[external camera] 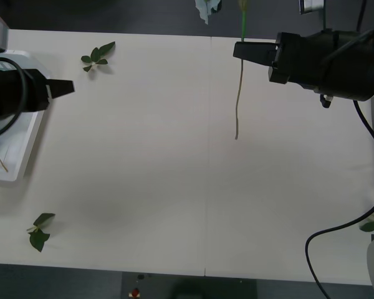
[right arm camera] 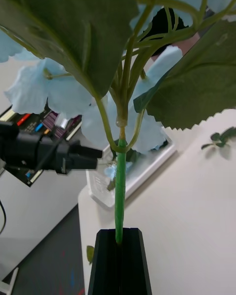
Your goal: Put the red flowers into the right box and the blue flowers into the left box
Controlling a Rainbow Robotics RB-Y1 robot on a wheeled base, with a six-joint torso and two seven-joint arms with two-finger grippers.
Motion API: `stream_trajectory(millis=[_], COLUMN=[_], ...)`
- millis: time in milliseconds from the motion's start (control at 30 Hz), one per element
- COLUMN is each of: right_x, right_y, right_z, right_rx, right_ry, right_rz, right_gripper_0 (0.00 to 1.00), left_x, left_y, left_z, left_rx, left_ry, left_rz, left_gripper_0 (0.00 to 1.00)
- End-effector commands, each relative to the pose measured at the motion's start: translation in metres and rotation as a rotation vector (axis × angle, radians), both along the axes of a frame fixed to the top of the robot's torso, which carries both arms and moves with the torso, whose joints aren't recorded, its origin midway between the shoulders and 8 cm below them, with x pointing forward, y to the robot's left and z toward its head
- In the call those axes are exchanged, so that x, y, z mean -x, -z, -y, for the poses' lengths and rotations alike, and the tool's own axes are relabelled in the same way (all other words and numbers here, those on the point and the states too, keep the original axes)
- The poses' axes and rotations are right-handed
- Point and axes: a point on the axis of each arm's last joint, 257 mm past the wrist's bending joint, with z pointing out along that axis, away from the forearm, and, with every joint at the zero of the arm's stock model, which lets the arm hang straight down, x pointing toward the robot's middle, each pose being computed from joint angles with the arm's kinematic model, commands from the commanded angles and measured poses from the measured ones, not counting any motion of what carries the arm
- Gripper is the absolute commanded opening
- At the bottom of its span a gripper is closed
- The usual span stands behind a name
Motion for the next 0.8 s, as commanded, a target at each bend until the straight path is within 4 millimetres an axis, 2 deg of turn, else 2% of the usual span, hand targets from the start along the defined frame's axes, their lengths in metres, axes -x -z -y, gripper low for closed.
stream_trajectory(millis=[33, 167, 400, 600, 800], right_x=[0.014, 0.013, 0.013, 0.014, 0.014], right_y=[-0.034, -0.040, -0.045, -0.044, -0.044], right_z=[-0.024, -0.033, -0.039, -0.040, -0.040], right_rx=[-0.047, -0.074, -0.090, -0.091, -0.091], right_ry=[-0.054, -0.056, -0.062, -0.064, -0.064], right_rz=[0.079, 0.072, 0.055, 0.053, 0.053], right_gripper_0=[0.00, 0.00, 0.00, 0.00, 0.00], left_x=[0.015, 0.029, 0.065, 0.089, 0.092], left_y=[0.001, -0.006, -0.045, -0.064, -0.060], left_z=[0.064, 0.109, 0.206, 0.262, 0.295], left_rx=[0.140, 0.228, 0.446, 0.498, 0.489], left_ry=[0.108, 0.189, 0.396, 0.529, 0.582], left_rz=[0.022, 0.024, -0.023, -0.040, -0.063], left_gripper_0=[1.00, 1.00, 1.00, 1.00, 1.00])
